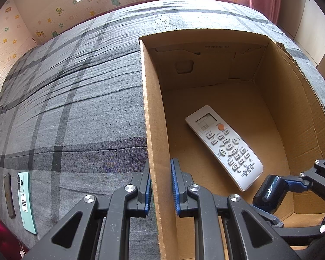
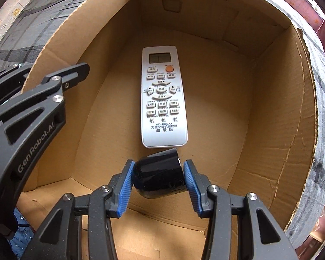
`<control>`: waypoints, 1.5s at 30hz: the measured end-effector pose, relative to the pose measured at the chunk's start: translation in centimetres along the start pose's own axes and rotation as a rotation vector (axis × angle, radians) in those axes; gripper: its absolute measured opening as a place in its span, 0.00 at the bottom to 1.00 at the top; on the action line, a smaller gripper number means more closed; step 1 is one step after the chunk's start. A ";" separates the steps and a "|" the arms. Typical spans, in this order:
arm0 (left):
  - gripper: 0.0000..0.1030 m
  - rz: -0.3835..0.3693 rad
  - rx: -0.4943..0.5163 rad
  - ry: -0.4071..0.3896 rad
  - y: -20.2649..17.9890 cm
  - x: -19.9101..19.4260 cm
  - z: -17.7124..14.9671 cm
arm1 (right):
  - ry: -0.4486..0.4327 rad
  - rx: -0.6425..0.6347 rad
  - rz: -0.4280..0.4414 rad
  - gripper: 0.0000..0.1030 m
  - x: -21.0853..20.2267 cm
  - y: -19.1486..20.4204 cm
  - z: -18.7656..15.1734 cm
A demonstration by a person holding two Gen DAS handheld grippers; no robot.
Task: Organize rigid objects
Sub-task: 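Lower the black object into the box and open the right tool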
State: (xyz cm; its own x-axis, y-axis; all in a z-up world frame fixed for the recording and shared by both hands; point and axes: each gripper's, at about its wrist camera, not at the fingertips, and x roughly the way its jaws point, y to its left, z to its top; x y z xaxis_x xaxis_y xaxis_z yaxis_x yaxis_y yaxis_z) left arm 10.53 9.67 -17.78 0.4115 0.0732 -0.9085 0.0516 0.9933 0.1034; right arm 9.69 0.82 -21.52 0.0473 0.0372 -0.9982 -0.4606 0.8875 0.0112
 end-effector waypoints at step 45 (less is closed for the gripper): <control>0.18 0.009 0.005 0.004 0.0 -0.1 0.0 | -0.157 -0.054 0.002 1.00 -7.7 -0.9 -2.4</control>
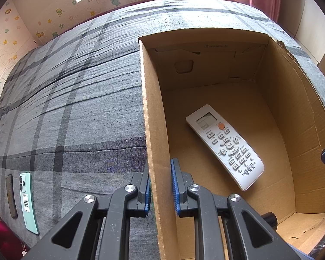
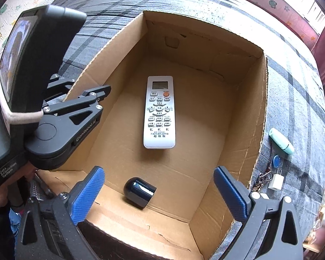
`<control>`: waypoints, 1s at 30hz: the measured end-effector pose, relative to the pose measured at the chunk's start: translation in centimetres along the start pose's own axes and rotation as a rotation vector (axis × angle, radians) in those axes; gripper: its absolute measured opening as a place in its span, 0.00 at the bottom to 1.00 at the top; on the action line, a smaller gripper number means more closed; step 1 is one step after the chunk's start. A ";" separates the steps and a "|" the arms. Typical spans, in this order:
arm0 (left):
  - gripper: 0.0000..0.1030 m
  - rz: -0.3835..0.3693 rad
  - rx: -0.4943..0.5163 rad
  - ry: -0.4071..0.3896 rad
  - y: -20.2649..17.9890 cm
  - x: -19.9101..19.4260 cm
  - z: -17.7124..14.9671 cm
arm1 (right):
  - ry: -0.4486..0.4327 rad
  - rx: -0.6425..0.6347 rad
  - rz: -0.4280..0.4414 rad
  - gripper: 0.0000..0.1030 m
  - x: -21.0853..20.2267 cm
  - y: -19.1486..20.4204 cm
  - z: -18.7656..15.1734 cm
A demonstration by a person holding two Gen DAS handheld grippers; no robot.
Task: Organize rigid objects
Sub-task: 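Lower the black object into the box and open the right tool, then withdraw the right tool from the box toward the white charger block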
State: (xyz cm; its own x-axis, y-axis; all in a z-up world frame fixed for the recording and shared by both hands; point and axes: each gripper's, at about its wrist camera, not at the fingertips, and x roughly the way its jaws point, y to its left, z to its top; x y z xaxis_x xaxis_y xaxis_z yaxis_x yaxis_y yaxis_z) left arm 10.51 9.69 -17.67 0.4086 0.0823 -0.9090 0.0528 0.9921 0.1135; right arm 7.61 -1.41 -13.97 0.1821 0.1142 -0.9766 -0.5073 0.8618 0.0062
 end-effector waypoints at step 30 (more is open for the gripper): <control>0.18 0.019 0.008 0.003 -0.7 -0.2 0.1 | -0.111 0.266 -0.056 1.00 -6.0 -10.7 -3.6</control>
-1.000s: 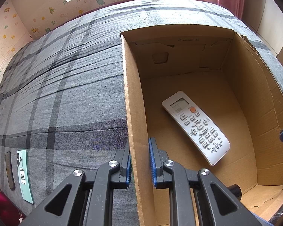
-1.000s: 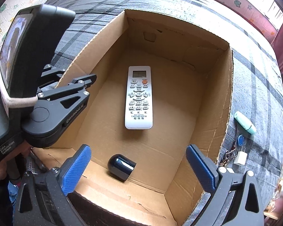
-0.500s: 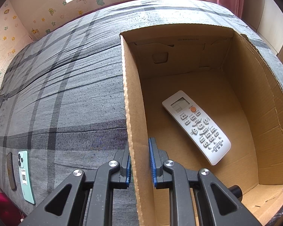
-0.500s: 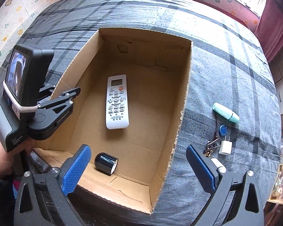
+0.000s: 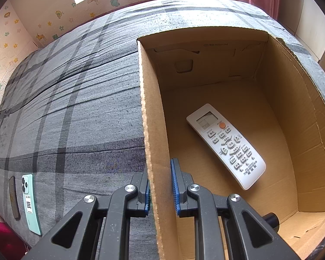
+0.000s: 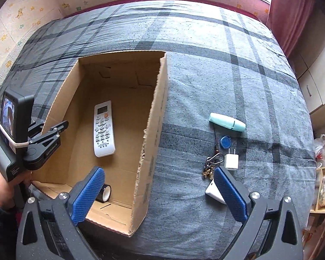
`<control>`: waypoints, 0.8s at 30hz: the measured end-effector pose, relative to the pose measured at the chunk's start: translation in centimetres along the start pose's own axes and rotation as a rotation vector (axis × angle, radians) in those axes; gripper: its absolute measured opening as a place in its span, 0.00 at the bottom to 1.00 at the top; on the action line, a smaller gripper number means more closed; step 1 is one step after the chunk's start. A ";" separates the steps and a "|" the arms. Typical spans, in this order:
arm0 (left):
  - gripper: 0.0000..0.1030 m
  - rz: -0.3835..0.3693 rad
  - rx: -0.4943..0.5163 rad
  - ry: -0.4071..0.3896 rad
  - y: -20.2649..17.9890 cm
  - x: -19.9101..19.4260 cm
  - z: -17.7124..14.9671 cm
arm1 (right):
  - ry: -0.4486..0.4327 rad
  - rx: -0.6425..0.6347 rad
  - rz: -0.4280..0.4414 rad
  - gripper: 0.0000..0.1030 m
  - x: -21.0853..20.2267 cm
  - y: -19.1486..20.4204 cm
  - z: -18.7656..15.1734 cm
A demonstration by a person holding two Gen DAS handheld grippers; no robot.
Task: Organize rigid objects
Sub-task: 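Withdraw the right tool from the box toward the white charger block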
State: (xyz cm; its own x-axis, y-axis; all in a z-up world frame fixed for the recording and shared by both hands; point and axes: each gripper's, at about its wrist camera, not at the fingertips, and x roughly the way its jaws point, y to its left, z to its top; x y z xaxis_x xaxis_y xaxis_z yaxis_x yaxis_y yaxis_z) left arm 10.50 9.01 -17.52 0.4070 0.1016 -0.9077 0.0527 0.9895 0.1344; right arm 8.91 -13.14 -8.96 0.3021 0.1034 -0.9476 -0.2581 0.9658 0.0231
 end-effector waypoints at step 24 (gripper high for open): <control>0.18 -0.006 -0.012 0.001 0.1 0.1 0.1 | 0.081 0.256 -0.105 1.00 5.6 -10.7 -3.8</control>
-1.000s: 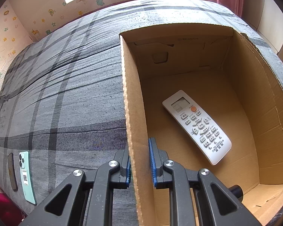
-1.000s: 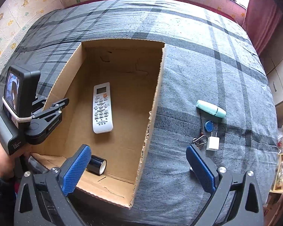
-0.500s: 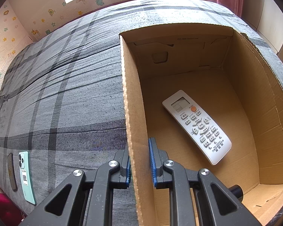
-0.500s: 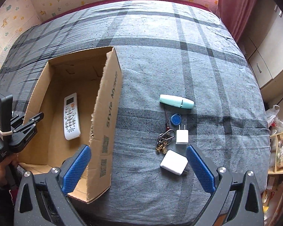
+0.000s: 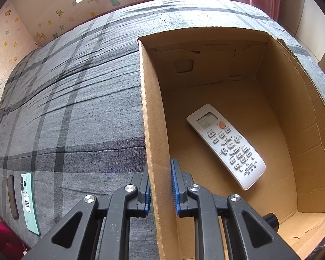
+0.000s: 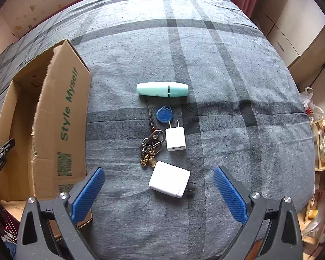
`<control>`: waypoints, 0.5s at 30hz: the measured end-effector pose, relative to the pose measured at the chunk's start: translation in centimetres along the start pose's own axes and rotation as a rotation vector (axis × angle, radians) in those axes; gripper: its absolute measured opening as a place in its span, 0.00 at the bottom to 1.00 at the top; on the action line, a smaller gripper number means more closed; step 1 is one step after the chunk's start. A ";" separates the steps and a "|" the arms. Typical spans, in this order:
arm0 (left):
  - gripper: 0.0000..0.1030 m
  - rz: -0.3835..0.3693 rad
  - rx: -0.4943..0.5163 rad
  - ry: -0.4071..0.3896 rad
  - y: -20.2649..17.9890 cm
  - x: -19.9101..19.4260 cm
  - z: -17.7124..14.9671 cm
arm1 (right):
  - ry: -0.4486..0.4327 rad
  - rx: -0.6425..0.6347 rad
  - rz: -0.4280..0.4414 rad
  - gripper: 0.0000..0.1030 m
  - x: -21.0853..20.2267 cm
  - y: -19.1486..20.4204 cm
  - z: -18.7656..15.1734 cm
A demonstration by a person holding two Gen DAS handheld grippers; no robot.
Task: Organize rigid objects
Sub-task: 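Withdraw the right tool from the box toward the white charger block, then close the right tool on the white charger block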
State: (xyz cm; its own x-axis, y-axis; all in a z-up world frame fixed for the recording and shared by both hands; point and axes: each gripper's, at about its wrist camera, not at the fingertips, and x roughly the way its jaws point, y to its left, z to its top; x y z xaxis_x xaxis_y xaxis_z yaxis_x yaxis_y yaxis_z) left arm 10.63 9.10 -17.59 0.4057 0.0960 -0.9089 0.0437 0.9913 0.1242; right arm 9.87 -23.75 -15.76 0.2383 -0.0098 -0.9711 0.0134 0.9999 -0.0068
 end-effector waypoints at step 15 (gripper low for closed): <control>0.19 0.004 -0.004 0.004 0.1 0.1 0.1 | 0.071 0.047 0.008 1.00 6.0 -2.0 -0.6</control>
State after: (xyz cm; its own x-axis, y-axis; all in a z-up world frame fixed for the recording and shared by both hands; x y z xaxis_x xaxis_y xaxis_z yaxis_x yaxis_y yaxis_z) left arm 10.74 9.17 -17.67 0.4023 0.1004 -0.9100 0.0380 0.9913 0.1262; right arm 10.68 -25.82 -21.69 0.1695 0.0003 -0.9855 0.0578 0.9983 0.0103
